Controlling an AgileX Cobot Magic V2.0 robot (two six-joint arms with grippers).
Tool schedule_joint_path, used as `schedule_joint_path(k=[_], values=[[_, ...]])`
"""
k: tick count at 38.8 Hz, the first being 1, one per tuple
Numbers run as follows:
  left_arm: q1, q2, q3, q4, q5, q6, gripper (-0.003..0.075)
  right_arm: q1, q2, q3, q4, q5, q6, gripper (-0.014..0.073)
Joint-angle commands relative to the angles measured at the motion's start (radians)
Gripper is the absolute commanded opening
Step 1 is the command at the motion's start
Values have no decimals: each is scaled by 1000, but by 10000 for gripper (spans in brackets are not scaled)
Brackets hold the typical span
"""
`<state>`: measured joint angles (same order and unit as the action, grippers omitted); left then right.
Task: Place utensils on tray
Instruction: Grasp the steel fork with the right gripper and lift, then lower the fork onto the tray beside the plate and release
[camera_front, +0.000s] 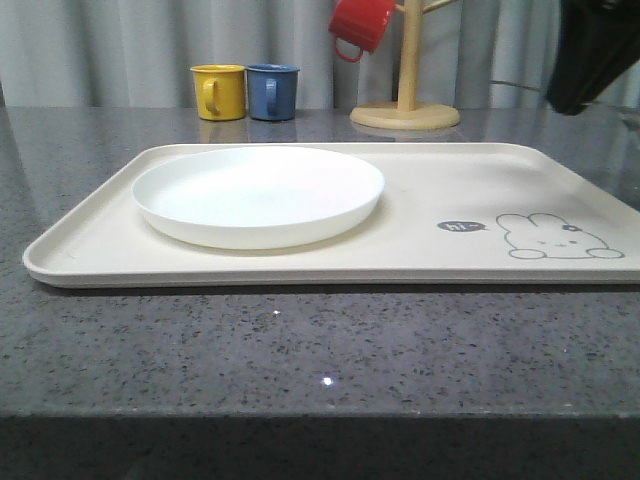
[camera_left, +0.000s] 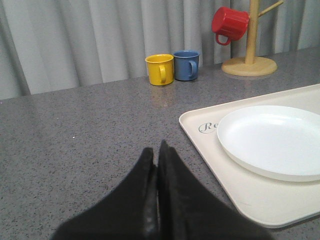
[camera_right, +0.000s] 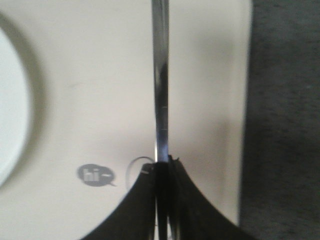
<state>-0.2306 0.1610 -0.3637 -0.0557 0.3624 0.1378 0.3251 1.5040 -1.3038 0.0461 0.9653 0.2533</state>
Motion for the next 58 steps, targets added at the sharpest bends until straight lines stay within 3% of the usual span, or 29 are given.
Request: schedule_joint_path(k=[1,8,18,39,58], values=[[2,10,-27,-13,-85,-10,-18,73,-8,-35,1,-74,70,-58],[2,10,-27,-13,-85,-10,-18,174,62,-36,-13,-142,205,-58],[2,10,-27,-13,-85,-10,-18,176,111,-36,-157,-165,388,-58],[2,10,-27,-13,-85,-10,-18,176,175,-36,-136,-198,394,-44],[2,10,-27,-13,-85,-10,-18,172,183,-66,-136,-144,392,337]])
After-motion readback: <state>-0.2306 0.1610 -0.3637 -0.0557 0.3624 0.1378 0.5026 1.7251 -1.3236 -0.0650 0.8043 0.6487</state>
